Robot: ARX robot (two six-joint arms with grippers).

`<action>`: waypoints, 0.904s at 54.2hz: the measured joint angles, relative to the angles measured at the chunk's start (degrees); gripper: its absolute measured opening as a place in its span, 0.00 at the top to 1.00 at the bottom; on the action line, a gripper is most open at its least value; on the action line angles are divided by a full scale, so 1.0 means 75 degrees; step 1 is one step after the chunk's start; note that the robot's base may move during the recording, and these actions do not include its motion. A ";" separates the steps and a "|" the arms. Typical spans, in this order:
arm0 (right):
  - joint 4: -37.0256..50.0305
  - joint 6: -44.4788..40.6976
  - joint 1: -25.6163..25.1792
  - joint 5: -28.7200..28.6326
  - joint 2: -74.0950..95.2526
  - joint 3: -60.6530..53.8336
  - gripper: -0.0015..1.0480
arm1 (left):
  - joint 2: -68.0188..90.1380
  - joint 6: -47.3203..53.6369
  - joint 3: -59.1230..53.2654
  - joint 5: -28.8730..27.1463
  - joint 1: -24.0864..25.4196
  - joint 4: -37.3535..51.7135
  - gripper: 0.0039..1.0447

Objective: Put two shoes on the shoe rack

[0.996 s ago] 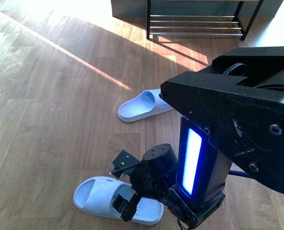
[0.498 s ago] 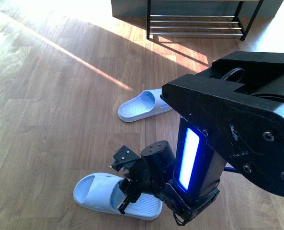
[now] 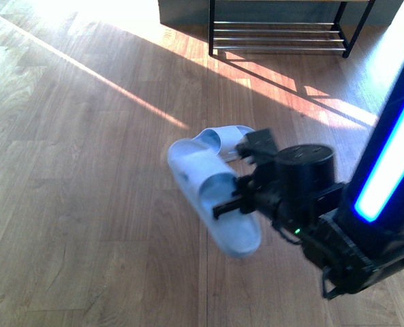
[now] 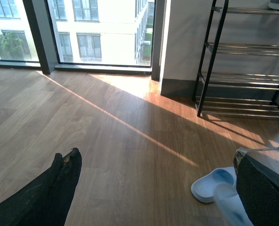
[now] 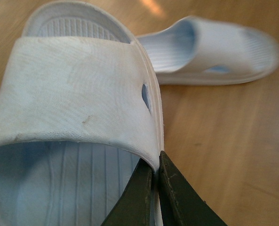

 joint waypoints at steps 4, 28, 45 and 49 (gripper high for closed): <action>0.0076 0.0163 -0.0452 0.0347 -0.0691 -0.0525 0.98 | -0.0003 0.0000 0.0000 0.0000 0.0003 0.0000 0.09; -0.0950 0.0338 -0.2681 0.0726 -0.6132 -0.3625 0.98 | 0.0000 0.0000 0.0000 0.0000 0.0000 0.0000 0.09; -0.1731 0.0793 -0.3459 0.0434 -0.8294 -0.4505 0.98 | 0.0000 0.0000 0.0000 0.0003 0.0000 0.0000 0.09; -0.1737 0.0819 -0.3459 0.0420 -0.8309 -0.4508 0.98 | 0.0000 0.0000 0.0000 0.0003 0.0000 0.0000 0.09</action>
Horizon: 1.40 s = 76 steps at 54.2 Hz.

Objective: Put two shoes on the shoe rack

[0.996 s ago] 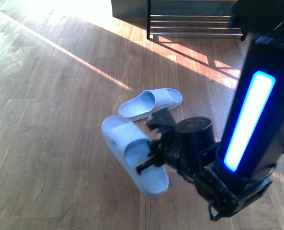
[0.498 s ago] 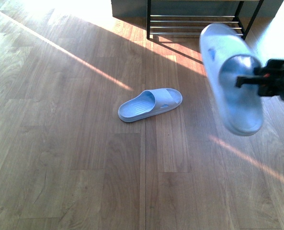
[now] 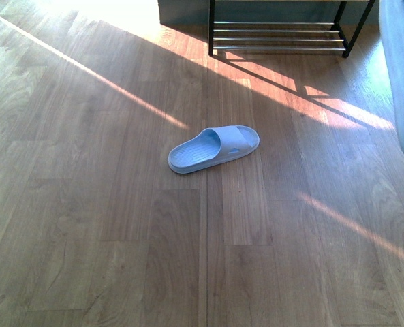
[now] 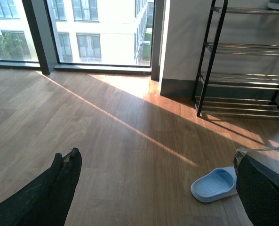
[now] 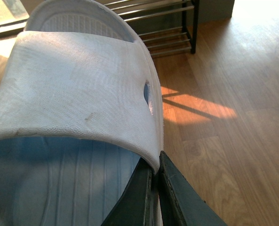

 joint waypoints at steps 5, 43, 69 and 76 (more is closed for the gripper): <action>-0.0026 0.0003 0.0003 -0.0026 0.0006 -0.0006 0.98 | 0.0000 0.0000 0.0000 0.0000 0.0000 0.0000 0.09; -0.0032 0.0023 -0.0012 -0.0023 0.0003 -0.0032 0.98 | -0.0003 0.0000 0.0000 0.0003 0.0003 0.0000 0.09; -0.0032 0.0023 0.0029 -0.0044 0.0003 -0.0035 0.98 | -0.0003 -0.0003 0.0000 -0.0012 0.0000 -0.0003 0.09; -0.0032 0.0026 -0.0017 -0.0006 0.0020 -0.0035 0.98 | 0.0262 -0.0251 0.0198 -0.0915 -0.0245 -0.0551 0.09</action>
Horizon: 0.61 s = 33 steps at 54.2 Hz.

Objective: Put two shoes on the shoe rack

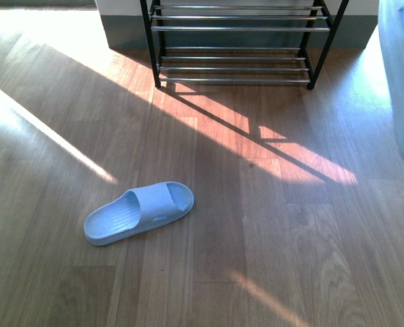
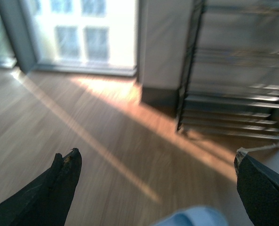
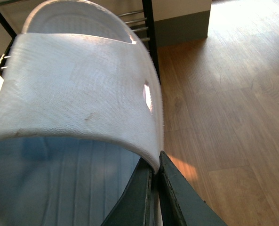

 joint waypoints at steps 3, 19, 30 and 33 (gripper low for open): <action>0.0000 -0.0003 0.0006 -0.0015 -0.0006 0.0000 0.98 | 0.1425 -0.0627 0.0586 -0.1842 -0.0600 -0.0831 0.09; 0.0000 0.0000 0.0017 -0.0038 -0.0006 -0.0003 0.98 | 1.0410 0.1384 0.2492 -0.0527 0.0015 0.4637 0.09; 0.0000 0.0000 0.0017 -0.0029 -0.0006 -0.0003 0.98 | 1.4210 0.3279 0.4010 0.0918 -0.0370 0.5080 0.09; 0.0000 0.0000 0.0017 -0.0032 -0.0003 -0.0003 0.98 | 1.5172 0.3669 0.4435 0.1367 -0.0557 0.5106 0.09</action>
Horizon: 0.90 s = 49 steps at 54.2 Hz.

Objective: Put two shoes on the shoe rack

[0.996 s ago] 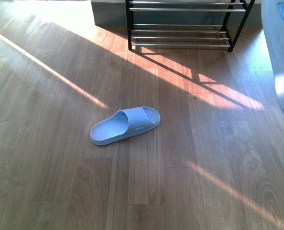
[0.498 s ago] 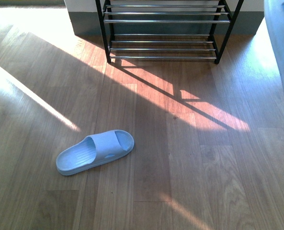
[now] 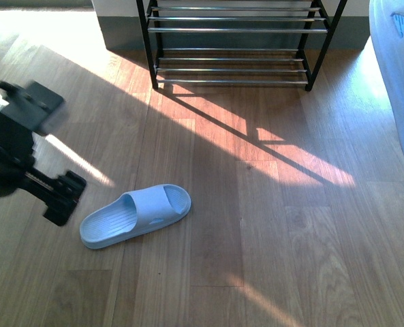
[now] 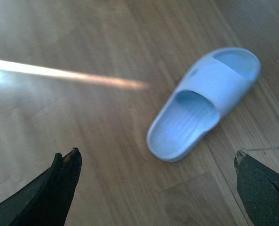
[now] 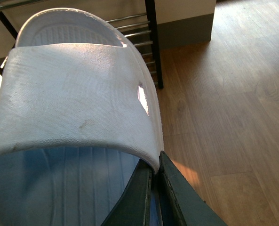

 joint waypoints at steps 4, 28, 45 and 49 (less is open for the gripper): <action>0.0000 0.0000 0.0000 0.0000 0.0000 0.0000 0.98 | 0.1011 0.0245 0.0475 0.0367 -0.0242 -0.0166 0.09; 0.0000 0.0000 0.0000 0.0000 -0.0003 0.0000 0.98 | 0.4508 0.0758 0.3016 0.0536 -0.0638 -0.1338 0.09; 0.0000 0.0000 0.0000 0.0000 0.0000 0.0000 0.98 | 0.5659 0.0711 0.4651 0.1023 -0.0606 -0.1964 0.09; 0.0000 0.0000 0.0000 0.0000 0.0000 0.0000 0.98 | 0.5931 0.0717 0.5039 0.1154 -0.0612 -0.2151 0.09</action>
